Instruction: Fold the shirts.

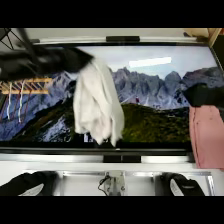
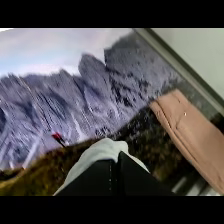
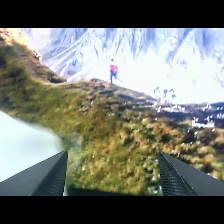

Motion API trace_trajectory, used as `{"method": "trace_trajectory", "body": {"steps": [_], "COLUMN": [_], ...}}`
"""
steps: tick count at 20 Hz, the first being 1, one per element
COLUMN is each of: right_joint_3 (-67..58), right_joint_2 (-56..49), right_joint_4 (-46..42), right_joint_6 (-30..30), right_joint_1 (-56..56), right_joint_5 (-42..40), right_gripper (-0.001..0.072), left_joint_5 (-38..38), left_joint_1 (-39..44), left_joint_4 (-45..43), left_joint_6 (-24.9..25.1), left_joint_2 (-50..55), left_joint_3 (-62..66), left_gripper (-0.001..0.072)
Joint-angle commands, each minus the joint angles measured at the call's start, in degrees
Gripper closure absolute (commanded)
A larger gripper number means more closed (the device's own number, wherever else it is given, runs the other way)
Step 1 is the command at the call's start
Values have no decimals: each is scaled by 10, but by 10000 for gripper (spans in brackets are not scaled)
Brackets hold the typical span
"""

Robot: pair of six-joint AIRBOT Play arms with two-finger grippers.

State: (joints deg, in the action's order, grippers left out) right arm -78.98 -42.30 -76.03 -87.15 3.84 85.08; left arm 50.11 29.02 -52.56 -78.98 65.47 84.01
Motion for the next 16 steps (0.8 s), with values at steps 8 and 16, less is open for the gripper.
{"method": "trace_trajectory", "body": {"steps": [8, 16], "right_joint_3": [176, 384], "right_joint_2": [10, -94], "right_joint_4": [5, 102], "right_joint_6": [-15, 35], "right_joint_1": [0, -1], "right_joint_5": [49, -31], "right_gripper": [38, 37], "left_joint_5": [0, 202], "left_joint_1": [16, -118], "left_joint_4": [-12, -120], "left_joint_6": [-218, -216], "left_joint_2": [91, 11], "left_joint_3": [-130, -269], "left_gripper": [-11, 202]}}
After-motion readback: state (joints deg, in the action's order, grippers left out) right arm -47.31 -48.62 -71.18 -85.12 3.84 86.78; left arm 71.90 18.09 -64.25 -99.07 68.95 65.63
